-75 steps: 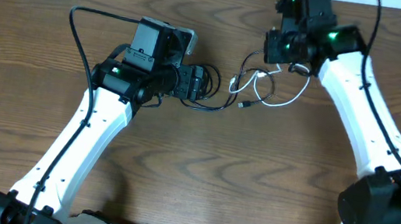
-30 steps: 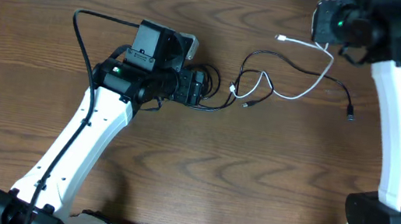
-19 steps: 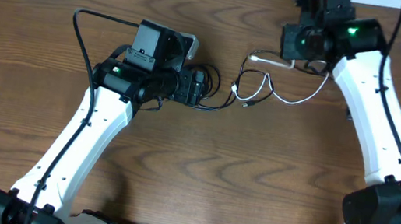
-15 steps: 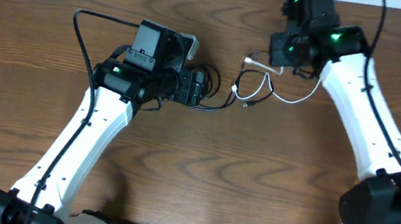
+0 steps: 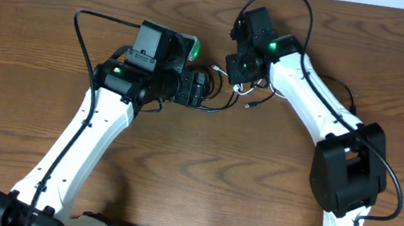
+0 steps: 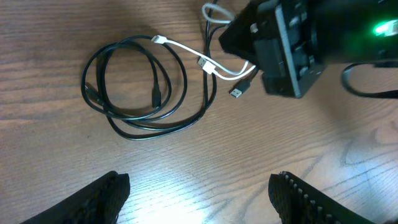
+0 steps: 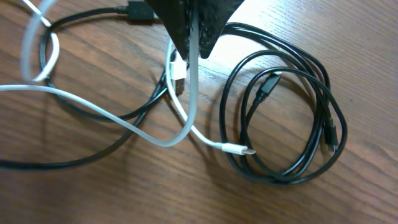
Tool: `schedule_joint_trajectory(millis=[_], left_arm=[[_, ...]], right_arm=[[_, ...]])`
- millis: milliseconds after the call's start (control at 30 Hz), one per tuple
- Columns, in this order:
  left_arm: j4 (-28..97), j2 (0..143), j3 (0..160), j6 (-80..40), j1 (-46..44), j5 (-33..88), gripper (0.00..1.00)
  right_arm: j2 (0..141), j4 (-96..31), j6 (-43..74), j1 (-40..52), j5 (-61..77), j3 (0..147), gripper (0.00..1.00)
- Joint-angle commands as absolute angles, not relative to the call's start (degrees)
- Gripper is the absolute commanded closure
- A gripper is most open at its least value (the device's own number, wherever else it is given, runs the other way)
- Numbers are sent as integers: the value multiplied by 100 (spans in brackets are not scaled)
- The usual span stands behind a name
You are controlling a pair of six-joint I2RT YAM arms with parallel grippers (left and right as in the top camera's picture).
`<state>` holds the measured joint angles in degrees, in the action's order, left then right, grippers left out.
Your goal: Untangle cables
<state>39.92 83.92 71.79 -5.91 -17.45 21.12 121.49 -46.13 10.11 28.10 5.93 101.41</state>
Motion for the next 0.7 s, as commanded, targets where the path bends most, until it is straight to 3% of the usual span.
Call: schedule_joint_trajectory(millis=[0,33,167,667], left_arm=[[4003,8427,7146,-491,-1747,2165,23],[4005,8427,7146,-491,-1747,2165,23],[4025,8427,7146,-489,-1747,2163,23],[4032,8427,7146,-489,-1747,2165,23]], right_arm=[[12151,-4571,1133,2832,506,10106,79],[12151,-4604,1264,2816,329,10114,62],[12151,-4779,1461,2749,-56,10114,50],[12154,-5183,2880,2519,-989,10112,48]])
